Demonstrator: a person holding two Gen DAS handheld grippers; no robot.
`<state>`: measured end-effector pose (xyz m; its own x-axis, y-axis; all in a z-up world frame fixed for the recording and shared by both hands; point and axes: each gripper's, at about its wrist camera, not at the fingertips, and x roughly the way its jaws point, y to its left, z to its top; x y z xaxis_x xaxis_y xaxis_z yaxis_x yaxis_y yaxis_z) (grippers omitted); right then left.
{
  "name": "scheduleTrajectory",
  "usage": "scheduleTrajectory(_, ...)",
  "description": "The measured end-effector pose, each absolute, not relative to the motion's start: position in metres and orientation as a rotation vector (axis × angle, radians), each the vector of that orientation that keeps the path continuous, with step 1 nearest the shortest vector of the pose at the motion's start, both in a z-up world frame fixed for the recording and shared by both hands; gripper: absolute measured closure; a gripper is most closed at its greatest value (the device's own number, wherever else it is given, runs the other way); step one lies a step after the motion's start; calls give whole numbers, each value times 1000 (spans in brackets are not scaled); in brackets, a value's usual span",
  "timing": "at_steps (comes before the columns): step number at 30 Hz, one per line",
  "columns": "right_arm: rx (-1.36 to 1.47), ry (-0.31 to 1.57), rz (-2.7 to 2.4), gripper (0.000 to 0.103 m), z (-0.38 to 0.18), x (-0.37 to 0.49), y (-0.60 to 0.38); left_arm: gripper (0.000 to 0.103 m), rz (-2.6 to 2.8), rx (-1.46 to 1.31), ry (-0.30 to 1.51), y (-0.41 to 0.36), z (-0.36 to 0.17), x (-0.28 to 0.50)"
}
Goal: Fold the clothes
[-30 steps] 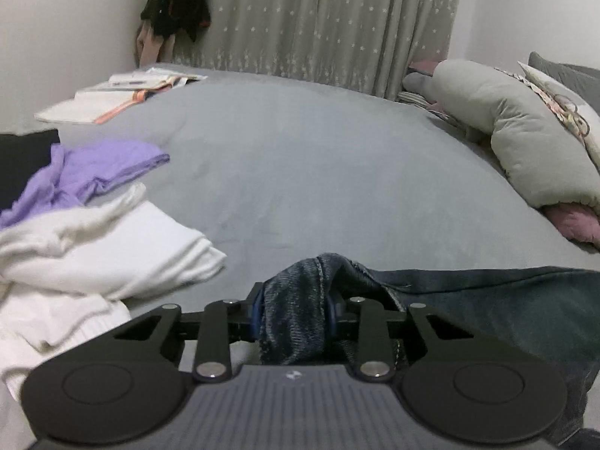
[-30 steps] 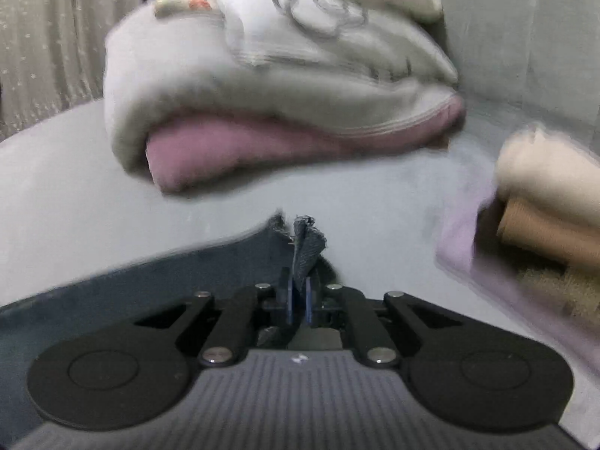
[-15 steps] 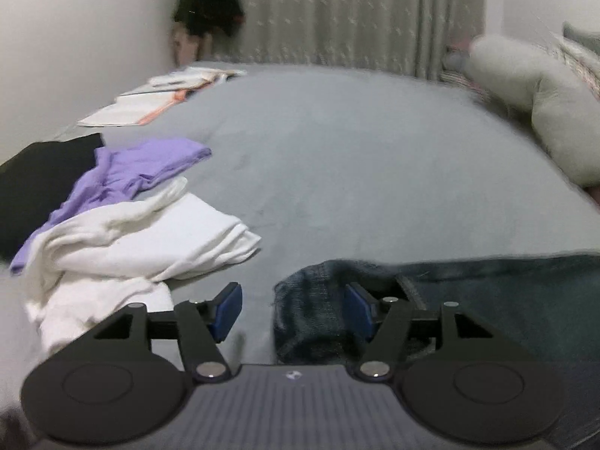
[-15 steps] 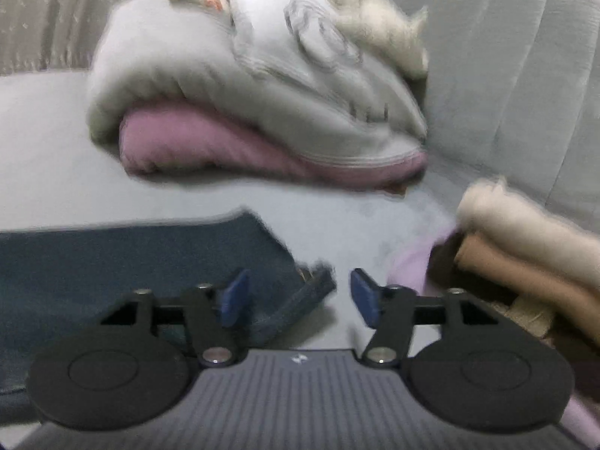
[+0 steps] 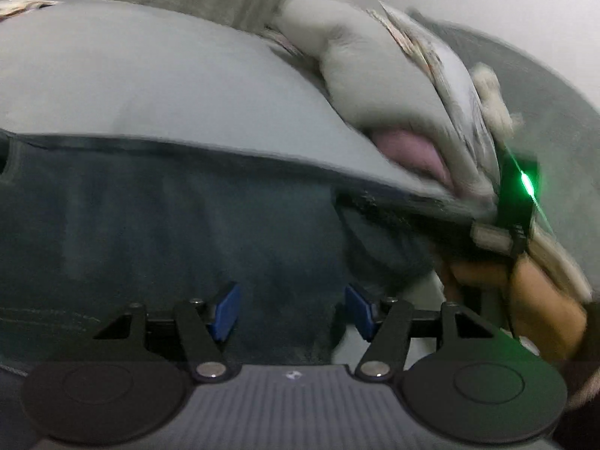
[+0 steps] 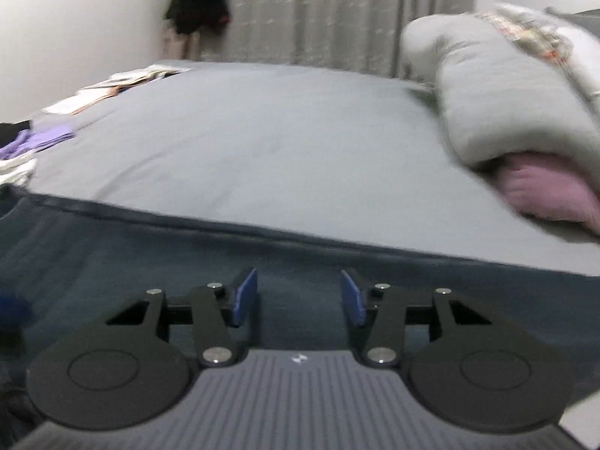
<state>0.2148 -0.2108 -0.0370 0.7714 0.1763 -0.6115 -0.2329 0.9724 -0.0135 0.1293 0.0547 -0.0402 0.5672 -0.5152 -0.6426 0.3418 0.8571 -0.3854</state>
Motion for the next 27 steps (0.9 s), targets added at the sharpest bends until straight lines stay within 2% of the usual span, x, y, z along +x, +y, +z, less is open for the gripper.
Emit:
scheduleTrajectory(7,-96,635,138,52,-52,216,-269,38,-531,-214,805,59,-51,122)
scheduleTrajectory(18,-17,646,-380,47,-58,190,-467,25,-554,-88,765,38,-52,108)
scheduleTrajectory(22,43,609,-360,47,-47,186,-470,27,-568,-139,736,36,-46,112)
scheduleTrajectory(27,19,562,-125,47,-31,196,-409,29,-633,-236,704,33,-48,112)
